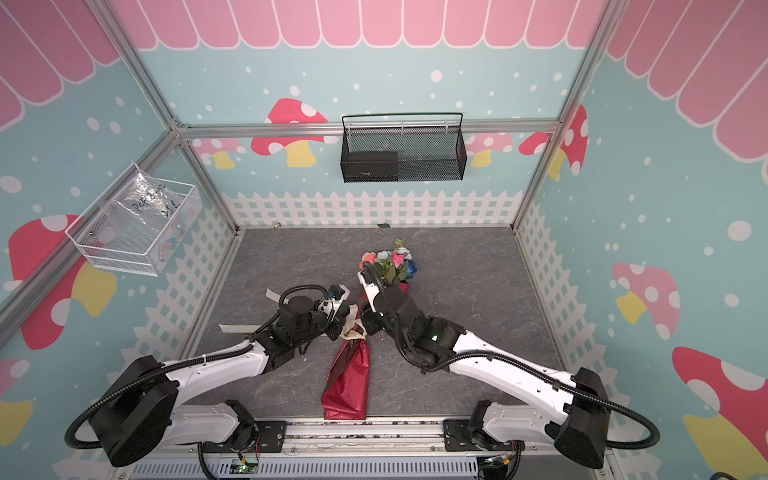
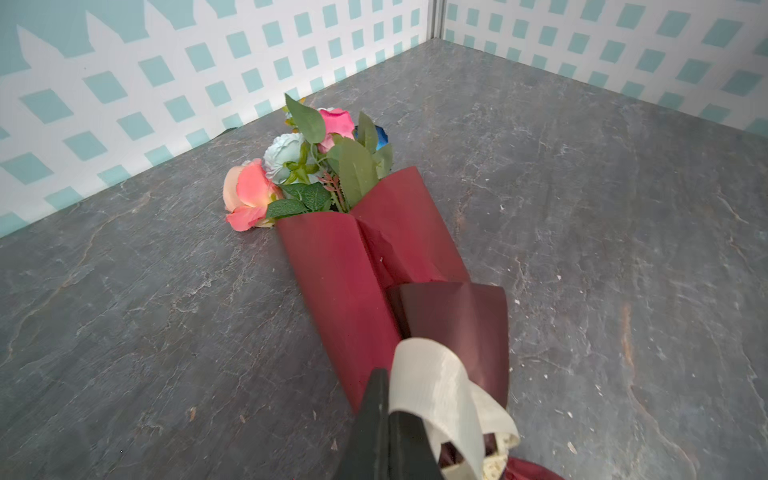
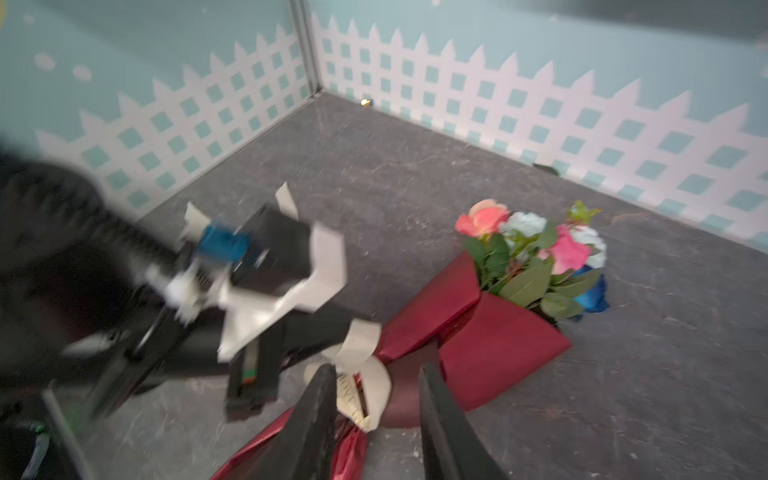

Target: Tie the bouquet of fake flowers

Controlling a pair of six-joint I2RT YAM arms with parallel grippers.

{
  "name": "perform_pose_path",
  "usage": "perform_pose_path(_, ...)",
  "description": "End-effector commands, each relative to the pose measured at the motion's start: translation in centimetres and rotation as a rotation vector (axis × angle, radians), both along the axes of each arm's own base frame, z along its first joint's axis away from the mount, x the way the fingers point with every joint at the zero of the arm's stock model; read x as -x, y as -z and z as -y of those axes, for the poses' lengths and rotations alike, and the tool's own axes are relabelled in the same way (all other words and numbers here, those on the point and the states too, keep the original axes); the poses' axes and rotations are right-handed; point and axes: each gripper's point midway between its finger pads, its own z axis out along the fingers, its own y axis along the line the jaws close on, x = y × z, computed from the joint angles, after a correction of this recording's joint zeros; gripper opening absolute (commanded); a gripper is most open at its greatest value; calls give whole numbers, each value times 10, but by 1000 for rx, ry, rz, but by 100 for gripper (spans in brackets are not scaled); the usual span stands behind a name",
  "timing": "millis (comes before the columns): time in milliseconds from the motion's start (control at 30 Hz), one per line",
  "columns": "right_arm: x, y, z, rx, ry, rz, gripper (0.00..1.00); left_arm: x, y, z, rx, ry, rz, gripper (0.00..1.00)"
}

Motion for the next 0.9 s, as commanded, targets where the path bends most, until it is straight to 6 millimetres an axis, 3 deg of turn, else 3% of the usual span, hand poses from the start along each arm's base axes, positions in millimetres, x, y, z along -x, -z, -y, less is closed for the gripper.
perform_pose_path(0,23,-3,-29,-8,-131,122,35,-14,6,-5,57,-55,-121,0)
perform_pose_path(100,46,29,-61,71,-254,112,35,-26,15,-12,67,-100,-188,0)
perform_pose_path(233,56,63,-99,163,-369,103,38,-33,23,-11,88,-103,-254,0)
perform_pose_path(567,23,130,-177,390,-444,193,49,-54,42,-10,179,-134,-445,0)
perform_pose_path(600,21,145,-183,428,-454,198,50,-56,43,-9,185,-129,-466,0)
perform_pose_path(700,13,157,-188,443,-436,226,50,-60,47,-7,191,-110,-524,0)
perform_pose_path(800,14,154,-182,419,-409,216,50,-62,48,-4,196,-84,-536,0)
perform_pose_path(867,14,149,-173,400,-390,212,50,-72,48,-15,222,-97,-545,0)
